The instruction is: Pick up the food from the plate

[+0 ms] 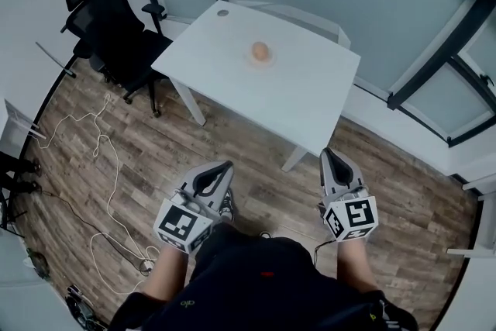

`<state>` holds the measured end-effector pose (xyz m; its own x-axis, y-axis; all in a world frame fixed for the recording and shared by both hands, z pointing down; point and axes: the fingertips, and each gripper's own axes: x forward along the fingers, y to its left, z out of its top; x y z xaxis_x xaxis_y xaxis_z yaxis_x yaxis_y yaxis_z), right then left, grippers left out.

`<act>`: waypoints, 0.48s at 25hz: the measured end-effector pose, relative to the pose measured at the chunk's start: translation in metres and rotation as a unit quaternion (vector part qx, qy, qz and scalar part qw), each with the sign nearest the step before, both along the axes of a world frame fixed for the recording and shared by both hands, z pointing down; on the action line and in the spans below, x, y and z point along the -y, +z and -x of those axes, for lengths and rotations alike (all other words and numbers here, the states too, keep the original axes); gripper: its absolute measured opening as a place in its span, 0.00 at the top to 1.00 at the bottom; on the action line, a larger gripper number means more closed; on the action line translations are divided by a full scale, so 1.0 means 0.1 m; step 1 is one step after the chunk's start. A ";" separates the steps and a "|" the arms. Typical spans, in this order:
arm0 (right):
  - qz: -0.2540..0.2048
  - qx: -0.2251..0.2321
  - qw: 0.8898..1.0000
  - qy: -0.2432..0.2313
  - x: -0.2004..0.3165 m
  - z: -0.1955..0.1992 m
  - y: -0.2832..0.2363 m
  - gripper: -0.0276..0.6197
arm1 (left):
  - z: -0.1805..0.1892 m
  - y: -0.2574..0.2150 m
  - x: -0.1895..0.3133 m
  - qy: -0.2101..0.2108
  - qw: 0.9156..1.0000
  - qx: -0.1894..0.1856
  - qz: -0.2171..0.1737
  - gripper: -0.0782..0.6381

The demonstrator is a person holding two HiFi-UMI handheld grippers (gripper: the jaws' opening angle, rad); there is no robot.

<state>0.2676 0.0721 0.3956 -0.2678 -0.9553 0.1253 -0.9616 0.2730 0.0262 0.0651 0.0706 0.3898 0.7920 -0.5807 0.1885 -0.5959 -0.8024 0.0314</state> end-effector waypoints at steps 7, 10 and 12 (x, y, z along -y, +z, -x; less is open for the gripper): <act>0.014 -0.009 1.000 0.024 0.96 0.20 0.00 0.92 | 0.16 -0.02 1.10 0.027 1.000 -0.012 0.005 0.86; 0.023 -0.011 0.999 0.030 1.42 0.43 0.01 0.92 | 0.41 0.00 1.58 0.031 0.999 -0.010 0.009 0.86; 0.031 -0.015 0.999 0.030 1.73 0.62 0.04 0.92 | 0.61 0.04 1.90 0.032 0.999 -0.008 0.018 0.86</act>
